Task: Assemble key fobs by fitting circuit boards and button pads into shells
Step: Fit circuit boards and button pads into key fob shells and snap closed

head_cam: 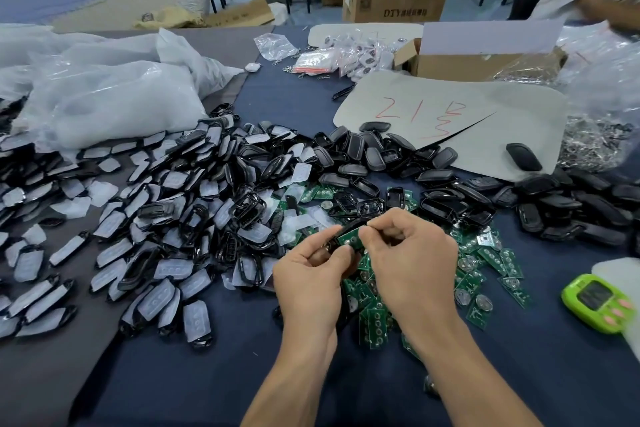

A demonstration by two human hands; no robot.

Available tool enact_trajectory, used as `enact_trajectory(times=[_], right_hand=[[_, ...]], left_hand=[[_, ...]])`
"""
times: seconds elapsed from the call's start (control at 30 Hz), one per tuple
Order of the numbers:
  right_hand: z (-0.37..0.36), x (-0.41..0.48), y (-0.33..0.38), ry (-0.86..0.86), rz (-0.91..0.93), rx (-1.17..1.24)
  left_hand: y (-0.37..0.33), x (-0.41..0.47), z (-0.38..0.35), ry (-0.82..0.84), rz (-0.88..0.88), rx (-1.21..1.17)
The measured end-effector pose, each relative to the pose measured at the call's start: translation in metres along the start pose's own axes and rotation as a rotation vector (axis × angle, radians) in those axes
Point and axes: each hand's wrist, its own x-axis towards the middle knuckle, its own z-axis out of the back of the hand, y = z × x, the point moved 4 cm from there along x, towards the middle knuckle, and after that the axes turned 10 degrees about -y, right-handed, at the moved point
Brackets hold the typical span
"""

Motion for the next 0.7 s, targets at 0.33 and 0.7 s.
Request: enact_trajectory(times=[0.33, 0.7], right_hand=[[0.009, -0.002, 0.004, -0.052, -0.027, 0.056], [-0.005, 0.01, -0.011, 0.369, -0.18, 0.153]], left_hand=[[-0.013, 0.005, -0.003, 0.079, -0.096, 0.042], [-0.027, 0.016, 0.006, 0.341, -0.279, 0.547]])
